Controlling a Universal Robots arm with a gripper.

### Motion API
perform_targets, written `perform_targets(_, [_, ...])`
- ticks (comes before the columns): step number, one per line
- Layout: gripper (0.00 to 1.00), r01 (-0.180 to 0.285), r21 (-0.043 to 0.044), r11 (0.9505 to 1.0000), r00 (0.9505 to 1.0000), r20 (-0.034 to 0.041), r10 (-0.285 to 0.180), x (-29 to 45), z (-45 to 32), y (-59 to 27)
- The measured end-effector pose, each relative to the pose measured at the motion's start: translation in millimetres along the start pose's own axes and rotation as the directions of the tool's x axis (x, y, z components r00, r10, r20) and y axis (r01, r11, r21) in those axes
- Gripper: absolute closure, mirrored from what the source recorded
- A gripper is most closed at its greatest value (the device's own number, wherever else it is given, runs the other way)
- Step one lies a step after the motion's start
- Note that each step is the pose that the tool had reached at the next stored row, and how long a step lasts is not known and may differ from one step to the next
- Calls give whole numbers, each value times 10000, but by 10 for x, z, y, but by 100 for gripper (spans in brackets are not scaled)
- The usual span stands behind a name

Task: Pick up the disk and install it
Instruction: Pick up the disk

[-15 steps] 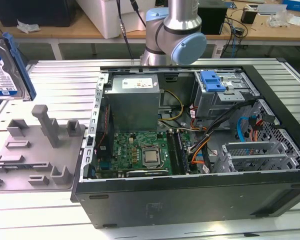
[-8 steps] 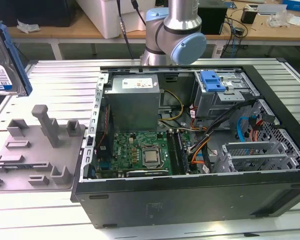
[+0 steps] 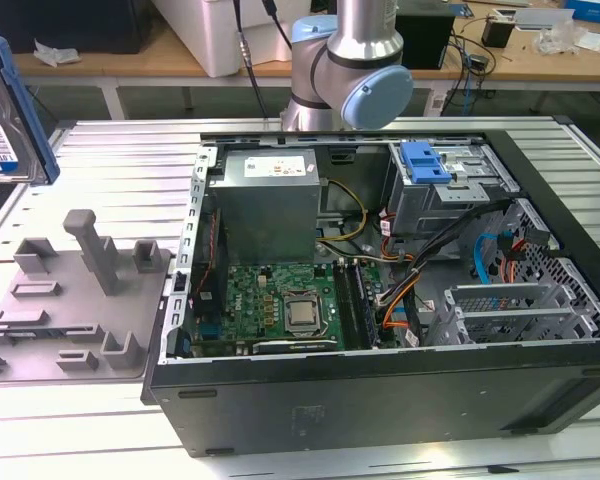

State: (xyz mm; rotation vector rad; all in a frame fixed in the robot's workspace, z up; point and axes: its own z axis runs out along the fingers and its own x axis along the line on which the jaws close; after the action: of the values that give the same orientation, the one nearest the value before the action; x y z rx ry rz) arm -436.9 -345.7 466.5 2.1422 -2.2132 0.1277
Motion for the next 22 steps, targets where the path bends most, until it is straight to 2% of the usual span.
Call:
perform_targets(4, [63,1,5,10000,10000,22,-1,0,-4,0])
perform_targets(7, [63,106,41,9999,9999,112,-107,7,-2,-8])
perform_targets(9, [63,253,77,9996,9994,232,-255,21,-1,-14])
perform_targets(13, [63,393,97,9992,9986,348,-396,47,2,-39])
perform_targets(22, [63,625,121,9980,9970,441,-630,101,8,-135])
